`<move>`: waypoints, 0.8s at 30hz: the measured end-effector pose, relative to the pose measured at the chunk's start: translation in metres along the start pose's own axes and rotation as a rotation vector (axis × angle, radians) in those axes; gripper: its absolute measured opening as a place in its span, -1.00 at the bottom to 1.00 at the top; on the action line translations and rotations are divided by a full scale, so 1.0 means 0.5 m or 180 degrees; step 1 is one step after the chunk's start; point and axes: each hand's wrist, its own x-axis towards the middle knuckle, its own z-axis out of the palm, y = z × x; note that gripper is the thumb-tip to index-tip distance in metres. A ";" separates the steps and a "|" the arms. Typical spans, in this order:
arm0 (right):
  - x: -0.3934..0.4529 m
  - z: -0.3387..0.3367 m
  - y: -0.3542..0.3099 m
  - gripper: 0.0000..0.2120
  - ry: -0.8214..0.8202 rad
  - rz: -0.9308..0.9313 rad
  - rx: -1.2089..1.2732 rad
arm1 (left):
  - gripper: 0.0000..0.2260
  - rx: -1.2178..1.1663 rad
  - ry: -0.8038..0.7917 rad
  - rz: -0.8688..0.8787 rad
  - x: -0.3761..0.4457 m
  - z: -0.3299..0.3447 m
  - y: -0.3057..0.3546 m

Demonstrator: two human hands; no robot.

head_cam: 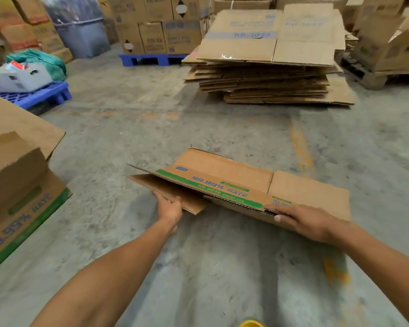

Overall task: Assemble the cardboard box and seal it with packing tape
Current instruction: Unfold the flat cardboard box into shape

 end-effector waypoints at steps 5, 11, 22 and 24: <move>-0.005 -0.070 0.055 -0.59 0.0766 0.0353 0.0679 | -0.20 0.0190 -0.0358 0.0613 0.013 0.017 0.063; 0.006 -0.257 0.122 -0.66 0.1883 0.0773 0.0572 | -0.30 0.0473 -0.0289 0.1241 0.028 0.062 0.229; -0.045 -0.596 0.116 -0.72 0.2378 0.1826 0.0533 | -0.44 0.1839 -0.0698 0.1833 -0.041 0.026 0.582; -0.062 -0.616 0.112 -0.75 0.2246 0.1968 0.0509 | -0.46 0.2113 -0.0934 0.1773 -0.055 0.002 0.627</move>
